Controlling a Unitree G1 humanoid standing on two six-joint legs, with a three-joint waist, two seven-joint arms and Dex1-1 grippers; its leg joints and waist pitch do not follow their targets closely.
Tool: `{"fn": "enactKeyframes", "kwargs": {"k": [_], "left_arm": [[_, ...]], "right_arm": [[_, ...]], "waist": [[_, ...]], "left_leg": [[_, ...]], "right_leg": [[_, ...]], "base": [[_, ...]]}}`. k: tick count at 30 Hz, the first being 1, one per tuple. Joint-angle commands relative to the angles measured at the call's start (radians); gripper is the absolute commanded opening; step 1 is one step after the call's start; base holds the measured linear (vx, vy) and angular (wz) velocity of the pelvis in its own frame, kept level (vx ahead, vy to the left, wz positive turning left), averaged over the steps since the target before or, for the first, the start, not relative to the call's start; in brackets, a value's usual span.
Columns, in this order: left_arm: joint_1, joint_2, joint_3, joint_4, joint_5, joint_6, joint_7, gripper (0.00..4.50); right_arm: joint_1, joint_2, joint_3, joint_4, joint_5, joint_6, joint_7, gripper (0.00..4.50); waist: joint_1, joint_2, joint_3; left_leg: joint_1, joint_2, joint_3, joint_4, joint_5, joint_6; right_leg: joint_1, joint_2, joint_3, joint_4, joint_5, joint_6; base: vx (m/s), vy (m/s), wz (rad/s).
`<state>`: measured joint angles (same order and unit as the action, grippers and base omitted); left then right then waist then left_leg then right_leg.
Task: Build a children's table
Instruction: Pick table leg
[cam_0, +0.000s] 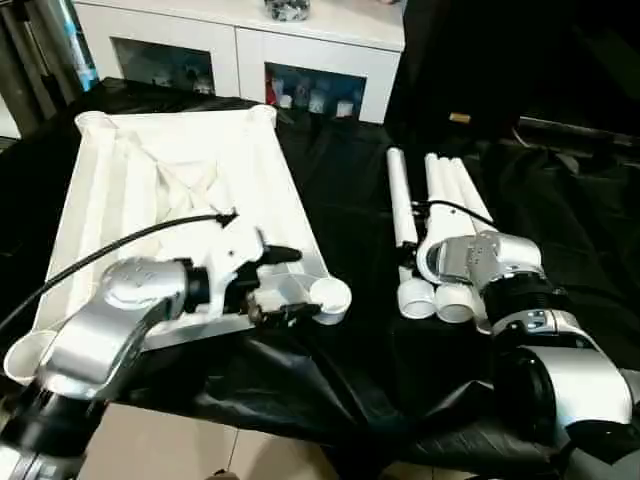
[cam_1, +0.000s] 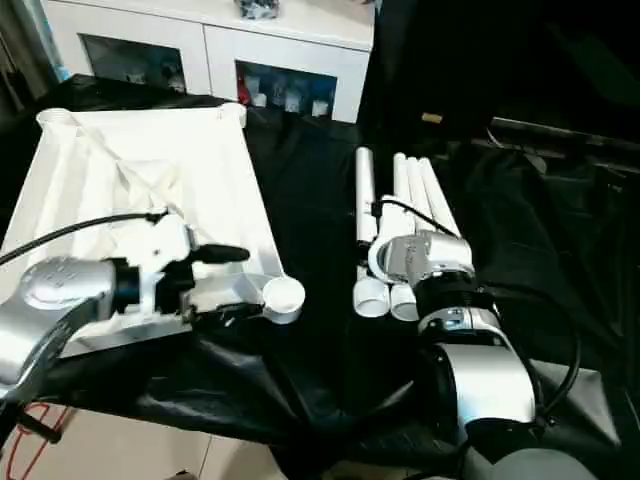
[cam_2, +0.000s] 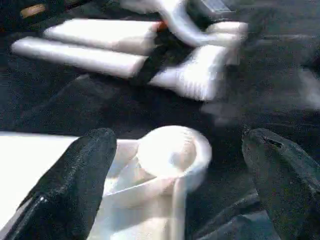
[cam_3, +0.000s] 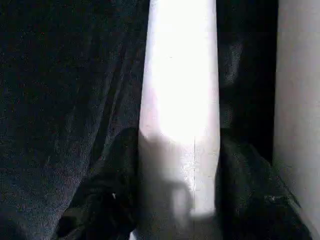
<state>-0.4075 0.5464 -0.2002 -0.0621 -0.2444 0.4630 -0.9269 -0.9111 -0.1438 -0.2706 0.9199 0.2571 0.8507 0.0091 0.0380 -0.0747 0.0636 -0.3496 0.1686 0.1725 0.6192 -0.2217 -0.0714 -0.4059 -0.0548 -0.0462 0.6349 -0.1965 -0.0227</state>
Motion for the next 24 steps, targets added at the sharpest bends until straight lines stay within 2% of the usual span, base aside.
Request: {"fn": "enactKeyframes", "kwargs": {"k": [1, 2, 3, 4, 5, 6, 7, 8, 9, 10, 11, 12, 14, 16, 20, 21, 24], "left_arm": [[-0.065, -0.047, 0.034, 0.044, 0.006, 0.046, 0.09, 4.5], [-0.083, -0.068, 0.048, 0.062, -0.004, 0.052, 0.109, 4.5], [-0.159, -0.165, 0.107, 0.136, -0.042, 0.09, 0.216, 4.5], [-0.19, -0.204, 0.134, 0.168, -0.06, 0.108, 0.262, 4.5], [-0.225, -0.252, 0.168, 0.205, -0.088, 0.125, 0.31, 4.5], [-0.266, -0.311, 0.22, 0.245, -0.162, 0.163, 0.342, 4.5], [-0.266, -0.311, 0.22, 0.245, -0.162, 0.163, 0.342, 4.5], [-0.285, -0.338, 0.247, 0.263, -0.205, 0.184, 0.354, 4.5], [-0.326, -0.38, 0.294, 0.298, -0.264, 0.222, 0.384, 4.5], [-0.348, -0.402, 0.315, 0.321, -0.29, 0.235, 0.395, 4.5], [-0.369, -0.417, 0.328, 0.344, -0.31, 0.242, 0.395, 4.5], [-0.388, -0.433, 0.344, 0.362, -0.328, 0.253, 0.392, 4.5], [-0.424, -0.47, 0.377, 0.378, -0.39, 0.288, 0.39, 4.5], [-0.449, -0.501, 0.396, 0.376, -0.409, 0.322, 0.39, 4.5], [-0.461, -0.532, 0.389, 0.361, -0.439, 0.354, 0.394, 4.5], [-0.469, -0.548, 0.406, 0.361, -0.478, 0.374, 0.409, 4.5], [-0.476, -0.56, 0.416, 0.349, -0.508, 0.391, 0.41, 4.5]], "right_arm": [[-0.004, 0.001, -0.034, -0.073, 0.048, -0.014, 0.023, 1.88], [-0.002, 0.004, -0.041, -0.087, 0.059, -0.021, 0.037, 1.86], [0.038, 0.021, -0.056, -0.184, 0.119, -0.089, 0.156, 1.85], [0.057, 0.024, -0.055, -0.224, 0.141, -0.11, 0.21, 1.85], [0.085, 0.025, -0.043, -0.276, 0.159, -0.138, 0.277, 1.85], [0.132, 0.022, -0.017, -0.349, 0.171, -0.191, 0.365, 1.85], [0.132, 0.022, -0.017, -0.349, 0.171, -0.191, 0.365, 1.85], [0.157, 0.019, -0.004, -0.385, 0.174, -0.221, 0.404, 1.84], [0.196, 0.009, 0.011, -0.449, 0.199, -0.206, 0.465, 1.84], [0.222, 0.002, 0.011, -0.495, 0.233, -0.176, 0.514, 1.84], [0.251, -0.005, 0.009, -0.554, 0.28, -0.141, 0.571, 1.84], [0.278, -0.01, 0.008, -0.609, 0.323, -0.112, 0.618, 1.84], [0.333, -0.03, 0.014, -0.716, 0.391, -0.062, 0.693, 1.84], [0.366, -0.045, 0.026, -0.771, 0.424, -0.039, 0.737, 1.84], [0.402, -0.063, 0.053, -0.827, 0.454, -0.028, 0.796, 1.84], [0.414, -0.069, 0.069, -0.842, 0.45, -0.027, 0.809, 1.84], [0.422, -0.072, 0.087, -0.854, 0.44, -0.019, 0.807, 1.84]], "waist": [[0.005, 0.027, -0.074], [0.008, 0.029, -0.074], [0.008, 0.024, -0.073], [0.018, 0.028, -0.075], [0.021, 0.024, -0.077], [0.028, 0.022, -0.077], [0.032, 0.021, -0.078], [0.033, 0.018, -0.078], [0.033, 0.021, -0.076], [0.036, 0.018, -0.078], [0.04, 0.024, -0.077], [0.042, 0.025, -0.077], [0.047, 0.022, -0.078], [0.05, 0.017, -0.075], [0.054, 0.019, -0.069], [0.054, 0.018, -0.07], [0.054, 0.016, -0.07]], "left_leg": [[0.005, 0.048, -0.008, -0.074, -0.025, -0.042], [0.005, 0.049, -0.009, -0.074, -0.024, -0.037], [0.0, 0.047, -0.006, -0.073, -0.029, -0.031], [0.006, 0.049, -0.005, -0.069, -0.037, -0.02], [0.007, 0.053, -0.008, -0.07, -0.03, -0.013], [-0.001, 0.05, -0.007, -0.068, -0.015, 0.007], [0.0, 0.051, -0.008, -0.066, -0.005, 0.013], [-0.003, 0.05, -0.01, -0.067, 0.017, 0.028], [-0.005, 0.047, -0.009, -0.066, 0.019, 0.038], [-0.002, 0.047, -0.008, -0.064, 0.021, 0.046], [-0.001, 0.046, -0.01, -0.065, 0.021, 0.064], [0.001, 0.05, -0.011, -0.065, 0.019, 0.08], [0.0, 0.053, -0.013, -0.065, 0.019, 0.089], [0.0, 0.055, -0.013, -0.065, 0.007, 0.088], [-0.001, 0.056, -0.014, -0.068, -0.023, 0.068], [-0.002, 0.055, -0.015, -0.068, -0.021, 0.064], [-0.003, 0.053, -0.015, -0.068, -0.017, 0.057]], "right_leg": [[0.065, -0.076, 0.055, -0.047, 0.037, -0.243], [0.066, -0.079, 0.055, -0.047, 0.046, -0.248], [0.071, -0.077, 0.056, -0.05, 0.051, -0.25], [0.07, -0.08, 0.058, -0.052, 0.079, -0.254], [0.071, -0.084, 0.057, -0.05, 0.083, -0.264], [0.077, -0.087, 0.057, -0.051, 0.102, -0.275], [0.077, -0.089, 0.056, -0.048, 0.113, -0.283], [0.077, -0.087, 0.055, -0.046, 0.124, -0.295], [0.079, -0.084, 0.054, -0.049, 0.119, -0.299], [0.079, -0.085, 0.054, -0.051, 0.123, -0.301], [0.08, -0.082, 0.054, -0.052, 0.123, -0.304], [0.077, -0.082, 0.052, -0.055, 0.118, -0.301], [0.078, -0.086, 0.051, -0.056, 0.098, -0.302], [0.076, -0.089, 0.05, -0.062, 0.049, -0.306], [0.074, -0.091, 0.05, -0.072, -0.043, -0.279], [0.074, -0.091, 0.05, -0.073, -0.053, -0.274], [0.073, -0.089, 0.049, -0.075, -0.062, -0.264]], "base": [[0.0, 0.0, 0.0], [0.0, 0.0, 0.0], [0.0, 0.0, 0.0], [0.0, 0.0, 0.0], [0.0, 0.0, 0.0], [0.0, 0.0, 0.0], [0.0, 0.0, 0.0], [0.0, 0.0, 0.0], [0.0, 0.0, 0.0], [0.0, 0.0, 0.0], [0.0, 0.0, 0.0], [0.0, 0.0, 0.0], [0.0, 0.0, 0.0], [0.0, 0.0, 0.0], [0.0, 0.0, 0.0], [0.0, 0.0, 0.0], [0.0, 0.0, 0.0]]}}
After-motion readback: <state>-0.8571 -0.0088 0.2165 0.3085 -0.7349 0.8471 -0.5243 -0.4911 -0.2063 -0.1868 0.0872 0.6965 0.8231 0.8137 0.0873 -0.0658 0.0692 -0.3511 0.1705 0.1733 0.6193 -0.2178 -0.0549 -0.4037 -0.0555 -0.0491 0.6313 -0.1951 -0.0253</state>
